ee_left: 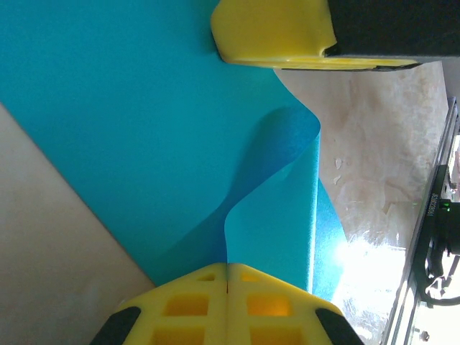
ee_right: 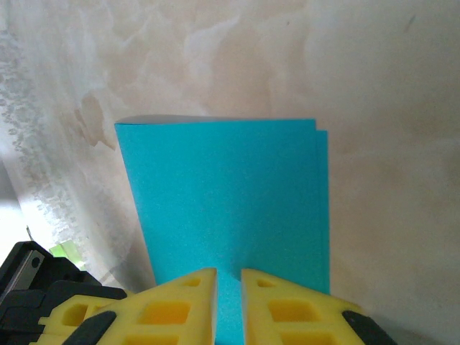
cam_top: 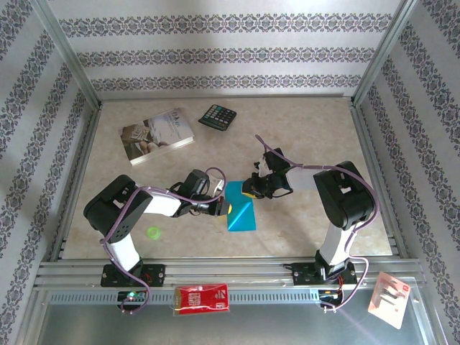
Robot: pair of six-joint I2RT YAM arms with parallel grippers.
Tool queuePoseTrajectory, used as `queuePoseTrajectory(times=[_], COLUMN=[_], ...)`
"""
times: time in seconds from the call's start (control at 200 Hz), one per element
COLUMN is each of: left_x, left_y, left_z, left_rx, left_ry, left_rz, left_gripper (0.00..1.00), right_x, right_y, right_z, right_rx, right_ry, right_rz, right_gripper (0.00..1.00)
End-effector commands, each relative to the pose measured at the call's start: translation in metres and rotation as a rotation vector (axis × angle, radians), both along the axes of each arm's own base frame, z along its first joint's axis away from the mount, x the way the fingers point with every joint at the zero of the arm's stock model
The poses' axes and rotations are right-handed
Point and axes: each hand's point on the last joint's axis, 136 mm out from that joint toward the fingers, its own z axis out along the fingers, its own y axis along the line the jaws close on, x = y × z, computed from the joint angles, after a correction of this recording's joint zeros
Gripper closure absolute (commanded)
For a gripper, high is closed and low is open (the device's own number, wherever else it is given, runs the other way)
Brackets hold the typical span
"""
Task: Fold a paper plane with a square sheet of paper (pick it up from the middle)
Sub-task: Fold the triangle a second time at the center of the table.
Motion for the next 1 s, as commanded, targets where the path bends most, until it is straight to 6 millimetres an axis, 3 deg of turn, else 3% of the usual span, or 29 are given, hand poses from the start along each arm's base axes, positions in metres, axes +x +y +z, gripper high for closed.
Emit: queuePoseTrajectory(times=[0.0,0.375,0.714,0.994], left_x=[0.007,0.008,0.006,0.004], left_y=[0.006,0.009,0.002,0.006], left_z=[-0.004,0.001,0.019,0.002], left_rx=[0.013,0.018,-0.054,-0.008], left_ry=[-0.008,-0.02,-0.031,0.012], left_rz=[0.014,0.031,0.012,0.018], left_gripper=[1.0,1.0,1.0,1.0], right_x=[-0.009,-0.009,-0.01,-0.011], right_y=[-0.009,-0.009,-0.009,-0.009], right_z=[-0.02,-0.019,-0.019,-0.02], right_rx=[-0.049,-0.048,-0.049,-0.05], right_ry=[0.044,0.041,0.042,0.044], right_rz=[0.004,0.004,0.004,0.005], right_gripper=[0.82,0.82,0.82,0.82])
